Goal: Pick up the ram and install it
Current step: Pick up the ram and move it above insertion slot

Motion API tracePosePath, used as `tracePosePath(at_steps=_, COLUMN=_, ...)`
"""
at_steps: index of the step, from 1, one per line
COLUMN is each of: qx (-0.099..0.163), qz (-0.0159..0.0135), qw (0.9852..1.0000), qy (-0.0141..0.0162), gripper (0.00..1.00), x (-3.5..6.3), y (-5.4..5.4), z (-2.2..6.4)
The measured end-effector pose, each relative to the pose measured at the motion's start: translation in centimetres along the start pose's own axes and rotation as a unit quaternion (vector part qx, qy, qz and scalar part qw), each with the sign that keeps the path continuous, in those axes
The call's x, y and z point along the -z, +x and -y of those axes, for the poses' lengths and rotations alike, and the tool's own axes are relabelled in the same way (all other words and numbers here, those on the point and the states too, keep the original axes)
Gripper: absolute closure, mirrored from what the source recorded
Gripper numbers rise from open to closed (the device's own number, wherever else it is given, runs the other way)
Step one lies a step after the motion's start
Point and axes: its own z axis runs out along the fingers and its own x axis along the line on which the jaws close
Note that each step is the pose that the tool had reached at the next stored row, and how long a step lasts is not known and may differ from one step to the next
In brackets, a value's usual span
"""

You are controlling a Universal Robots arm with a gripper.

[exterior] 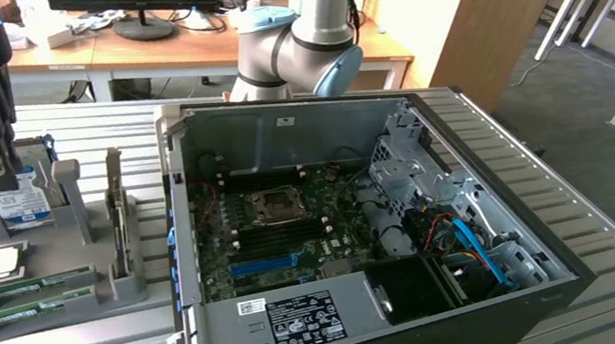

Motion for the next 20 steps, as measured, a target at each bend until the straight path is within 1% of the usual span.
tracePosePath(at_steps=8, qx=0.000, qz=0.0000, qw=1.0000, qy=-0.0001, gripper=0.70, x=-0.54, y=0.3, z=-0.01)
tracePosePath(at_steps=20, qx=0.000, qz=0.0000, qw=1.0000, qy=0.0000, gripper=0.70, x=-1.15, y=0.4, z=0.02)
